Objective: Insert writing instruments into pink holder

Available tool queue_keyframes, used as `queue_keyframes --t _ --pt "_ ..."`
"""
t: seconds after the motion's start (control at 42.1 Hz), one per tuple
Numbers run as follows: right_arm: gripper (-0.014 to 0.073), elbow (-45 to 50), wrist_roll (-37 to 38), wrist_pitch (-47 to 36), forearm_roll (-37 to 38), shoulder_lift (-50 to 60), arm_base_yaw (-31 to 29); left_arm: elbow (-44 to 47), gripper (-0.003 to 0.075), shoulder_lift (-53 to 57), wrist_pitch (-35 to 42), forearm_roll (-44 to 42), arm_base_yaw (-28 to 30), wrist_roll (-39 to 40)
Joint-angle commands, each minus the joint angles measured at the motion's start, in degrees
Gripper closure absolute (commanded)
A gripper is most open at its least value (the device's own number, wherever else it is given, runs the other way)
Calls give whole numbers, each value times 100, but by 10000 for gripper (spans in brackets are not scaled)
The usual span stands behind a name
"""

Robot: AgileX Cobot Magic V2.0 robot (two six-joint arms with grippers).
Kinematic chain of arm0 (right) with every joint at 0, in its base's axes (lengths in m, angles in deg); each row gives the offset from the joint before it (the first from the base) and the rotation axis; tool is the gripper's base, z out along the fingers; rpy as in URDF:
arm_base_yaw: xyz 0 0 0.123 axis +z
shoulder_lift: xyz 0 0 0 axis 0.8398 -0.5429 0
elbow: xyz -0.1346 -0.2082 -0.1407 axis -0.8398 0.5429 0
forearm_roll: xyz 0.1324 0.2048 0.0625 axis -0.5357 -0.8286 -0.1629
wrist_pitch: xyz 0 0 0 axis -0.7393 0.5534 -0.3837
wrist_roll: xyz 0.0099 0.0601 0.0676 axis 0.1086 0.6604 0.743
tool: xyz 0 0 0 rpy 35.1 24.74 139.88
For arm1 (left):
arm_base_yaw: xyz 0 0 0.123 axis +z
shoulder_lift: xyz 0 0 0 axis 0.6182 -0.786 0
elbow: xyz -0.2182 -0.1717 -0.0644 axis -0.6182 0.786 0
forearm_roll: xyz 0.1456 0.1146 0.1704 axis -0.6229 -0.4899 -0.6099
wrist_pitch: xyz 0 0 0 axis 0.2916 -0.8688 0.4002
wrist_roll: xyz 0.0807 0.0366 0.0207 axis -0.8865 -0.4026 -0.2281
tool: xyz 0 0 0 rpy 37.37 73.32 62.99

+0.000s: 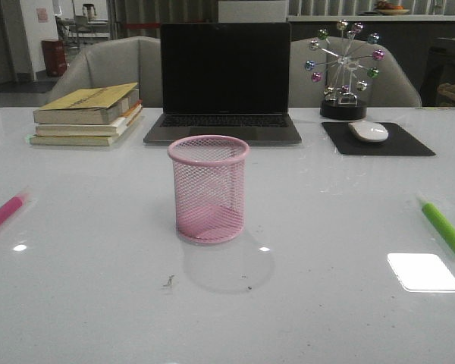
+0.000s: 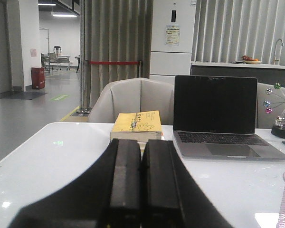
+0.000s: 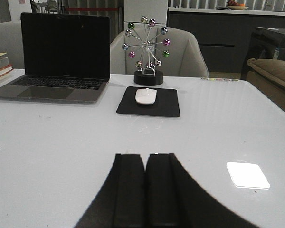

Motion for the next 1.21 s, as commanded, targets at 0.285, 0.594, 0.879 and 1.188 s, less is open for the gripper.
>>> queue_keyframes --t 0.285,0.594,0.879,1.188 --pt "537 -75 -20 -520 47 63 -13 -6 629 112 484 6 -32 41" --pt "537 -75 -20 -525 47 63 -13 -6 629 112 484 6 -32 41" --pt "537 -158 -20 -672 41 63 -13 -6 629 112 693 -4 -32 41" --pt "537 -1800 -20 -120 41 -41 -13 -1243 629 -23 631 -4 -32 41"
